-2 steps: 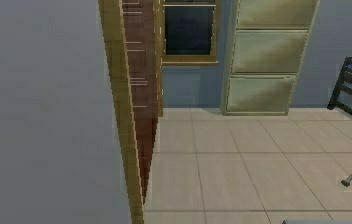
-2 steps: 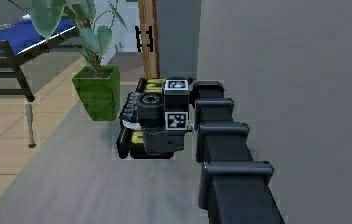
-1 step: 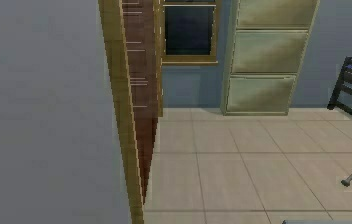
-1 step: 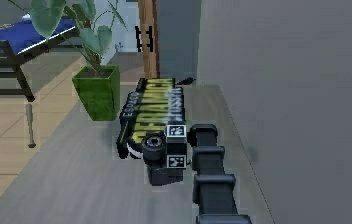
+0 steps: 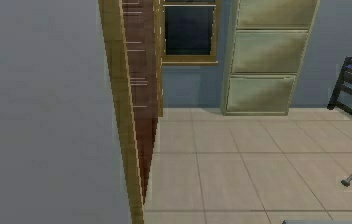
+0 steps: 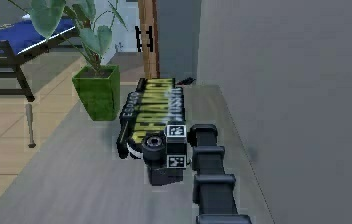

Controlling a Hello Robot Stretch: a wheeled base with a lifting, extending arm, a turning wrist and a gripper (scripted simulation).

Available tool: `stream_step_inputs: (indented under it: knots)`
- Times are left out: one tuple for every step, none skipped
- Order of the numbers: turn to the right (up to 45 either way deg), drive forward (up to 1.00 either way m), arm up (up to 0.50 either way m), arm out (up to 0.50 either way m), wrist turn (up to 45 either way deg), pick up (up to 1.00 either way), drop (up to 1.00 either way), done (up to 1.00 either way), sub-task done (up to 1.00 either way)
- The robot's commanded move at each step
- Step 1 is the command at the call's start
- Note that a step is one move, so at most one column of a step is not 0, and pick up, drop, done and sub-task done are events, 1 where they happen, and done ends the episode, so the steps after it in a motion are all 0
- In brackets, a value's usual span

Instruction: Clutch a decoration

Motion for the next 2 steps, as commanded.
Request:
stream_step_inputs:
  knots:
    - [0.0,0.00,0.08,0.00,0.0,0.00,0.00,0.00,0.00]
    - [0.0,0.00,0.00,0.00,0.0,0.00,0.00,1.00,0.00]
